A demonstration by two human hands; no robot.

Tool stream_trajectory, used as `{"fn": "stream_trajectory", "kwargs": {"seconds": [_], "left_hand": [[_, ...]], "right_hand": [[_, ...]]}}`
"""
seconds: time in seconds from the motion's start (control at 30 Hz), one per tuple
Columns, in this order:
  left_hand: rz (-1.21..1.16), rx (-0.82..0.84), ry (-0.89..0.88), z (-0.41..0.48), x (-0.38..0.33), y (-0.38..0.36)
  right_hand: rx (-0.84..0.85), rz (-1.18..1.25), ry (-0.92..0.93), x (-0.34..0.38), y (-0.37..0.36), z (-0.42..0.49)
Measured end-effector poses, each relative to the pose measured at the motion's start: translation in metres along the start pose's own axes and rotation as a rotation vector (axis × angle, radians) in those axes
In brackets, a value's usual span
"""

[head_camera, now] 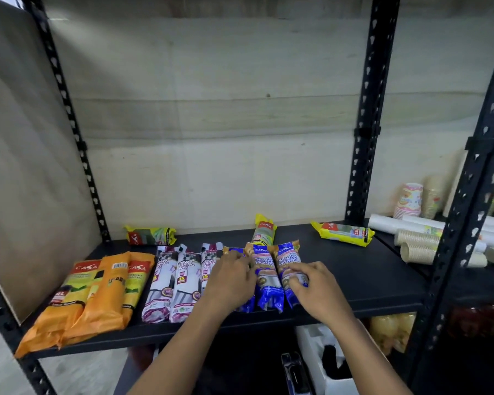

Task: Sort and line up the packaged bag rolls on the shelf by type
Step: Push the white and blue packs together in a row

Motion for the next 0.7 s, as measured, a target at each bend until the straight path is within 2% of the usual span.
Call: {"fn": "stream_trajectory", "kwargs": {"seconds": [0.43, 0.57, 0.7], "left_hand": [[-0.142, 0.007, 0.026, -0.010, 0.017, -0.005], [-0.244, -0.083, -0.009, -0.003, 0.035, 0.017], [-0.177, -0.194, -0.009, 0.015, 0.079, 0.057]], "right_hand": [[0.008, -0.042, 0.015, -0.002, -0.007, 0.005], [-0.105, -0.189, 0.018, 0.011, 0.000, 0.016], [-0.051, -0.226, 0.061, 0.041, -0.007, 0.040]]}}
Point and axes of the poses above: each hand's wrist, its own z-axis towards the middle knuckle, its own y-axis out of the back of the hand, x = y × z, the point moved 8 cm from there along z, towards the middle knuckle, and after that the axes turned 10 degrees about -z, right-handed, at the moved point
